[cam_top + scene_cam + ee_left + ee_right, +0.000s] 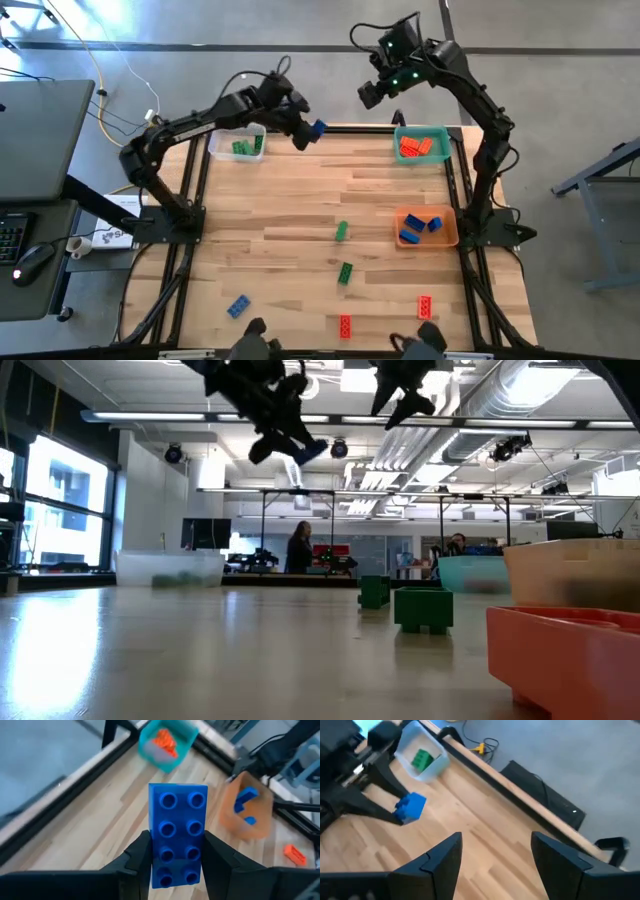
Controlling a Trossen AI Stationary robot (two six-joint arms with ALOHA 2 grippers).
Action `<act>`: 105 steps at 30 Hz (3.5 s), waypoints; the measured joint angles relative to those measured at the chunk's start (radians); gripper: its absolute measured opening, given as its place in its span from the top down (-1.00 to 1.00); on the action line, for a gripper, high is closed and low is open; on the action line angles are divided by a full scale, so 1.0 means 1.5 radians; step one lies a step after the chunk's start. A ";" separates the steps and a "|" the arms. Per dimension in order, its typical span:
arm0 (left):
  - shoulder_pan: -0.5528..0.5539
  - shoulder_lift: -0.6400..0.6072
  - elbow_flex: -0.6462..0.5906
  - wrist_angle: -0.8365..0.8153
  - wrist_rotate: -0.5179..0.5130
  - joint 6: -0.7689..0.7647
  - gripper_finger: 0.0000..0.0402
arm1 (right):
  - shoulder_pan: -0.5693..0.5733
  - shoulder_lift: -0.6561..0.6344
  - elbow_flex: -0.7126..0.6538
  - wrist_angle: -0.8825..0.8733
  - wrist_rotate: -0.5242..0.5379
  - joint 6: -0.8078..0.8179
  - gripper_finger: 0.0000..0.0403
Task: Sort & place blocks by color
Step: Put the blue game piece into the orange bin
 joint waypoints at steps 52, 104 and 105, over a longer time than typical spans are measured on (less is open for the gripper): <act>-0.014 -0.177 0.000 0.199 0.419 0.101 0.48 | 0.343 -0.047 0.000 0.321 0.087 -0.162 -0.12; -0.068 -0.171 0.000 0.274 0.350 0.090 0.47 | 0.344 -0.038 0.000 0.362 0.028 -0.112 -0.10; -0.069 -0.171 0.000 0.274 0.349 0.090 0.47 | 0.344 -0.037 0.000 0.361 0.025 -0.112 -0.09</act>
